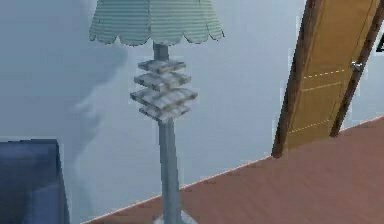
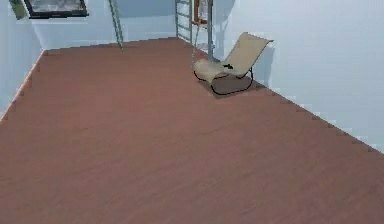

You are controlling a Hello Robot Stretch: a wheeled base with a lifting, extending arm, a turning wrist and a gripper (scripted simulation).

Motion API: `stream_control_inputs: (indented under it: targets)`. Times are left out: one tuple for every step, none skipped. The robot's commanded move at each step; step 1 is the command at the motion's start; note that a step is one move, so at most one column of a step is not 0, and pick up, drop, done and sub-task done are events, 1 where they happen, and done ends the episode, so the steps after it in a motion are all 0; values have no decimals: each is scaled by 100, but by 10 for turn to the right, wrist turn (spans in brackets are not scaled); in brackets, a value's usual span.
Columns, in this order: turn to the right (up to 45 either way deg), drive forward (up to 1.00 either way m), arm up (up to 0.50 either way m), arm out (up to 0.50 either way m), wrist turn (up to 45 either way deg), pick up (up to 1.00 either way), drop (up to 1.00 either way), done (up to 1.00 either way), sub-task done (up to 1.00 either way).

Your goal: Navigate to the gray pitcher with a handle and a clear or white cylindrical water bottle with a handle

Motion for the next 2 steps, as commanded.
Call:
stream_control_inputs:
  targets:
    - [-450, 0, 0, 0, 0, 0, 0, 0, 0]
    - [-240, 0, 0, 0, 0, 0, 0, 0, 0]
